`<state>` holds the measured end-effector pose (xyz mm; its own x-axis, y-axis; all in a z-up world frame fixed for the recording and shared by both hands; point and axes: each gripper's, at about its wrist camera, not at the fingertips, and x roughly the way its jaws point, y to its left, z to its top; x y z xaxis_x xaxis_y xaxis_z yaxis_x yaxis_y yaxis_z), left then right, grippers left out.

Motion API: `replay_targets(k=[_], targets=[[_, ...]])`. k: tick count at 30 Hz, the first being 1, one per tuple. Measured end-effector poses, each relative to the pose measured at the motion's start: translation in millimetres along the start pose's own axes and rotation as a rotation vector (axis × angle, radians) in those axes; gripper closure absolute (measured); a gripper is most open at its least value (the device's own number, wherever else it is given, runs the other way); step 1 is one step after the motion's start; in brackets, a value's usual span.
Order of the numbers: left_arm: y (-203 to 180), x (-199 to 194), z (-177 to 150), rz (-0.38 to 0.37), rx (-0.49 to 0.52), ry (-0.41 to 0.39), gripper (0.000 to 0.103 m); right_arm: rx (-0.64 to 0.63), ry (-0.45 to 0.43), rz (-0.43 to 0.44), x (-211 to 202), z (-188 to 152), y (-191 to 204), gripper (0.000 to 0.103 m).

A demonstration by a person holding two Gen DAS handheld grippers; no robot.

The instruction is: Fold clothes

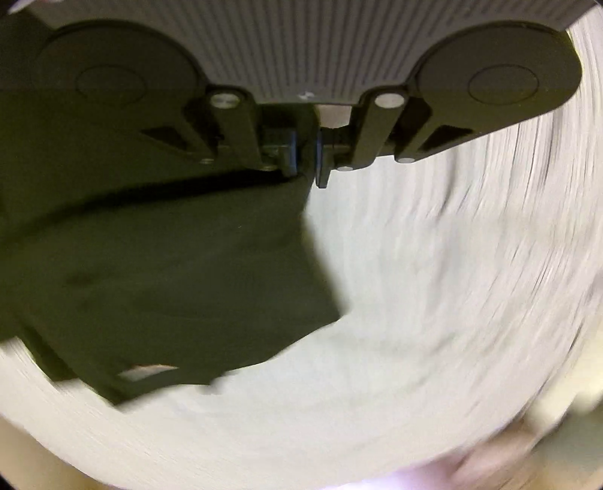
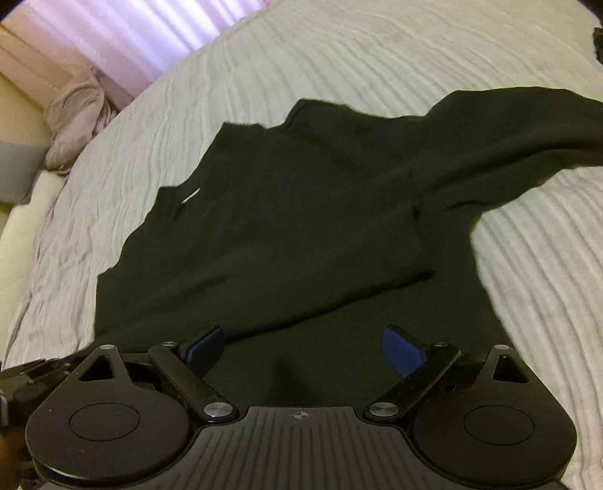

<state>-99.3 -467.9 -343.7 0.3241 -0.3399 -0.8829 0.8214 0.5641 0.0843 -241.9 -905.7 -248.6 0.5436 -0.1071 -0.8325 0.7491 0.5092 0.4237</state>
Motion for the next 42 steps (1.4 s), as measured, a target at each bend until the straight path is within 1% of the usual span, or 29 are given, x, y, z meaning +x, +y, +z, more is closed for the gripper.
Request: replay_targets(k=[1,2,3,5,7,10,13,15,19,21,23,26,29,32,35,37,39,42], targets=[[12.0,3.3,-4.6,-0.017,-0.055,0.028,0.095,-0.007,0.008,0.005,1.7,-0.1,3.2,0.009],[20.3,6.1,-8.8,-0.035,-0.085,0.045,0.094,-0.015,0.018,0.012,4.0,0.0,6.6,0.009],[24.7,7.4,-10.8,-0.052,-0.093,0.050,0.093,-0.023,0.027,0.019,6.3,0.1,10.0,0.009],[31.3,7.3,-10.0,-0.069,-0.103,0.054,0.086,-0.038,0.043,0.033,13.4,1.4,17.1,0.009],[36.1,3.2,-6.1,-0.072,-0.108,0.053,0.083,-0.053,0.058,0.047,21.1,2.9,24.1,0.009],[38.5,-11.4,-5.6,-0.047,-0.066,0.035,0.084,-0.057,0.054,0.062,26.7,6.8,25.9,0.009],[32.7,-29.9,-11.0,-0.037,-0.007,0.013,0.084,-0.051,0.035,0.079,32.1,12.1,21.4,0.009],[24.4,-32.3,-7.1,-0.046,0.024,0.019,0.084,-0.025,0.028,0.100,39.3,15.2,11.0,0.009],[1.8,-36.9,-6.0,-0.062,0.089,0.037,0.084,0.076,0.044,0.127,52.1,15.1,-23.2,0.010],[-11.5,-36.6,-3.7,-0.073,0.121,0.043,0.084,0.103,0.019,0.135,41.3,15.8,-37.6,0.010],[-26.0,-34.6,-0.6,-0.083,0.149,0.048,0.083,0.128,-0.019,0.084,21.1,19.1,-53.7,0.009],[-48.3,-32.3,8.6,-0.098,0.181,0.052,0.081,0.217,-0.135,0.034,-20.9,27.8,-102.4,0.009],[-74.8,-31.9,16.4,-0.115,0.219,0.046,0.079,0.306,-0.245,-0.054,-57.8,42.6,-162.8,0.009],[-103.2,-31.3,19.7,-0.129,0.269,0.054,0.078,0.403,-0.346,-0.130,-89.2,60.7,-231.1,0.009],[-130.8,-31.2,21.0,-0.140,0.316,0.066,0.075,0.496,-0.433,-0.179,-109.0,75.2,-289.4,0.010],[-147.9,-30.5,20.7,-0.144,0.337,0.079,0.074,0.556,-0.474,-0.194,-115.6,81.3,-319.9,0.010],[-161.3,-28.9,20.1,-0.143,0.348,0.092,0.073,0.603,-0.498,-0.191,-117.5,85.5,-348.2,0.010],[-179.1,-26.4,20.3,-0.132,0.371,0.105,0.073,0.627,-0.506,-0.172,-111.2,88.4,-374.4,0.010]])
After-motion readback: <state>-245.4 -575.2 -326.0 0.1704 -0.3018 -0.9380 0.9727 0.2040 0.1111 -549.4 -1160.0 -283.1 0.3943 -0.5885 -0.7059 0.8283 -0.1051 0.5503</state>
